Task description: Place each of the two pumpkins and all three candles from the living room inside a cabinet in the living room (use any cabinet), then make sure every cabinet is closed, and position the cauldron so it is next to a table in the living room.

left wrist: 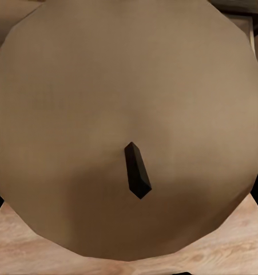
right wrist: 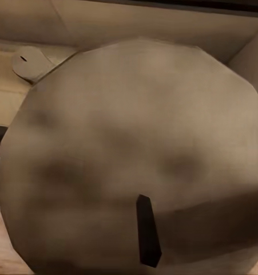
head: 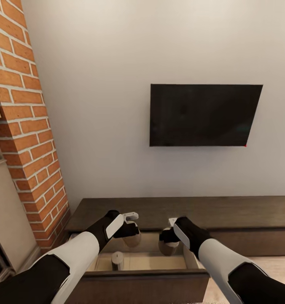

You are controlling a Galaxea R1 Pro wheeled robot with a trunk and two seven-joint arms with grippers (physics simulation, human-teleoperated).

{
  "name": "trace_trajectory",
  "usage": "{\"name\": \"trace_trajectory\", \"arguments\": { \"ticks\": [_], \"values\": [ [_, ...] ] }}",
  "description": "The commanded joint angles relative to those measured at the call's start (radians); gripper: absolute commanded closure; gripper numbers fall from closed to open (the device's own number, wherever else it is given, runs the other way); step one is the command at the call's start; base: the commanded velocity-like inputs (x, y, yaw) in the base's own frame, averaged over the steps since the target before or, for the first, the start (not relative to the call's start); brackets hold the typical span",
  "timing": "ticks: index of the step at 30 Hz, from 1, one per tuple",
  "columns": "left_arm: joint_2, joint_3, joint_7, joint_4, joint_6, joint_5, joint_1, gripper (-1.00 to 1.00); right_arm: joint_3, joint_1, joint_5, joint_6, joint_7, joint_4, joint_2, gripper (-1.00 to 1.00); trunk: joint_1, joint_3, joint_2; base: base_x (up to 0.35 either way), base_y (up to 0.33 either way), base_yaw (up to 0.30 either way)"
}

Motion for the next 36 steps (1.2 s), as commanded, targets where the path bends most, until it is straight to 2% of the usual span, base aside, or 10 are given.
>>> {"name": "trace_trajectory", "arguments": {
  "ticks": [1, 3, 6, 25, 26, 27, 29, 33, 36],
  "values": [
    [0.000, -0.003, 0.006, -0.001, 0.000, 0.008, -0.001, 1.00, 0.008, -0.001, -0.010, -0.019, -0.007, 0.015, 0.003, 1.00, 0.000, -0.003, -0.001, 0.000, 0.000, 0.000],
    [0.000, -0.004, -0.007, -0.001, -0.003, 0.008, -0.001, 1.00, 0.007, -0.001, -0.010, -0.063, -0.007, 0.038, 0.006, 1.00, 0.000, -0.006, -0.001, 0.000, 0.000, 0.000],
    [0.000, -0.004, -0.019, -0.001, -0.004, 0.008, -0.001, 1.00, 0.006, -0.001, -0.010, -0.080, -0.007, 0.045, 0.007, 1.00, 0.000, -0.011, -0.001, 0.000, 0.000, 0.000],
    [0.000, -0.008, -0.027, 0.013, -0.005, 0.004, -0.001, 1.00, 0.006, -0.001, -0.010, -0.089, -0.005, 0.050, 0.008, 1.00, 0.000, -0.041, -0.001, 0.000, 0.000, 0.000],
    [0.000, -0.009, -0.027, 0.018, -0.006, -0.009, -0.001, 1.00, 0.006, -0.001, -0.010, -0.089, -0.004, 0.050, 0.007, 1.00, 0.000, -0.043, -0.001, 0.000, 0.000, 0.000],
    [0.000, -0.009, -0.026, 0.021, -0.007, -0.056, -0.001, 1.00, 0.004, -0.001, -0.011, -0.089, -0.003, 0.050, 0.007, 1.00, 0.000, -0.044, -0.001, 0.000, 0.000, 0.000],
    [0.000, -0.008, -0.026, 0.022, -0.019, -0.091, 0.000, 1.00, 0.005, -0.001, -0.012, -0.089, -0.003, 0.050, 0.007, 1.00, 0.000, -0.047, -0.001, 0.000, 0.000, 0.000],
    [0.000, -0.008, -0.026, 0.026, -0.084, -0.113, 0.001, 1.00, 0.006, -0.001, -0.012, -0.095, -0.003, 0.050, 0.007, 1.00, 0.000, -0.054, -0.001, 0.000, 0.000, 0.000],
    [0.000, -0.008, -0.026, 0.067, -0.135, -0.120, 0.003, 1.00, 0.006, -0.001, -0.010, -0.138, -0.004, 0.049, 0.007, 1.00, 0.000, -0.059, -0.001, 0.000, 0.000, 0.000]
  ]
}}
